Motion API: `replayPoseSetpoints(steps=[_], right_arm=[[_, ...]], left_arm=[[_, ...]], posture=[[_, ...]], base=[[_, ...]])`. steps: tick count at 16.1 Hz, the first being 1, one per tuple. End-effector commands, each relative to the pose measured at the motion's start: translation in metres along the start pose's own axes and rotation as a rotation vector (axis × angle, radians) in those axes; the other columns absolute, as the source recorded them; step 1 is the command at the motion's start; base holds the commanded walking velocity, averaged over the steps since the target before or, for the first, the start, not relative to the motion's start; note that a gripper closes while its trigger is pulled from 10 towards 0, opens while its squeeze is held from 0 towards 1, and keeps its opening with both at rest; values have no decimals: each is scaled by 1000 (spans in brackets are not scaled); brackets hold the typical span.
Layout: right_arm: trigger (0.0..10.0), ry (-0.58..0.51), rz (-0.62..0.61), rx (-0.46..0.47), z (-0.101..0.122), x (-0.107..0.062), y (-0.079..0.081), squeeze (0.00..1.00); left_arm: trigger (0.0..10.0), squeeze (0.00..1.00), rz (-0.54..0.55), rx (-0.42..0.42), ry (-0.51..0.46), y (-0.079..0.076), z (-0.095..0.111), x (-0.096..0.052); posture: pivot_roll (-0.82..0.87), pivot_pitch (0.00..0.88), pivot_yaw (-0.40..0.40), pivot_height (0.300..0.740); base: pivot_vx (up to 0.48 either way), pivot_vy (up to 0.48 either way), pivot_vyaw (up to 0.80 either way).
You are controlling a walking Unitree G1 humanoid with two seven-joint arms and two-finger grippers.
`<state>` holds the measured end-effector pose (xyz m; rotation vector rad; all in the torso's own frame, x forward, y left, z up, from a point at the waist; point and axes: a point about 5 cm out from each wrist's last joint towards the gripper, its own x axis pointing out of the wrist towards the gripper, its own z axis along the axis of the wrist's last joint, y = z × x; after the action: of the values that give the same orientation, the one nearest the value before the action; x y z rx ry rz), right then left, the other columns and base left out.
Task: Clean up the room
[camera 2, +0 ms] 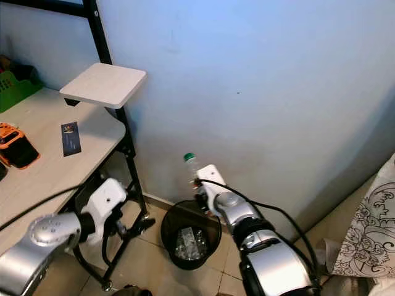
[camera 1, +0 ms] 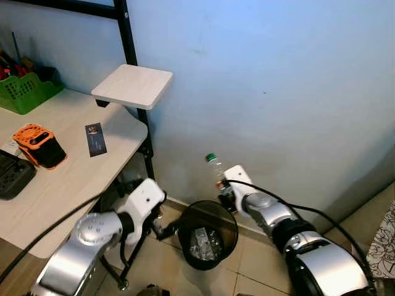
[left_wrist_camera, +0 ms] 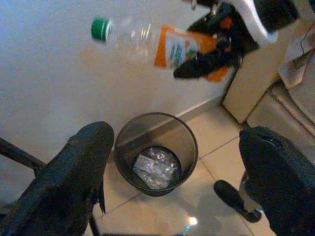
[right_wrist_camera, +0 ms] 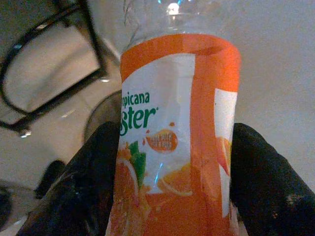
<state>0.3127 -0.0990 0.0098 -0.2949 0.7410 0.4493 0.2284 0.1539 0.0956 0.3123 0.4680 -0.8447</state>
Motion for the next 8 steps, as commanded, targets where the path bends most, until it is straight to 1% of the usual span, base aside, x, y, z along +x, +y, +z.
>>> replayPoseSetpoints(steps=[1,3,5,7,8], right_arm=[[10000,-20,4,30,6,0,-2,1000],[10000,-26,18,61,3,0,0,1000],[10000,-23,27,63,0,0,0,1000],[10000,-16,23,80,-8,-1,-2,1000],[10000,-34,19,87,-8,-1,-3,1000]], left_arm=[[10000,0,3,-5,13,2,-3,-1],[10000,0,2,-10,6,1,-1,0],[10000,0,0,-15,2,0,-1,1],[10000,0,3,-18,-1,0,-1,2],[10000,0,17,-23,-9,0,0,2]], posture=[[-24,63,-2,740],[-26,60,-4,740],[-32,58,-5,740],[-34,51,-4,740],[-35,45,-5,740]], base=[[0,0,0],[0,0,0],[0,0,0],[0,0,0],[0,0,0]])
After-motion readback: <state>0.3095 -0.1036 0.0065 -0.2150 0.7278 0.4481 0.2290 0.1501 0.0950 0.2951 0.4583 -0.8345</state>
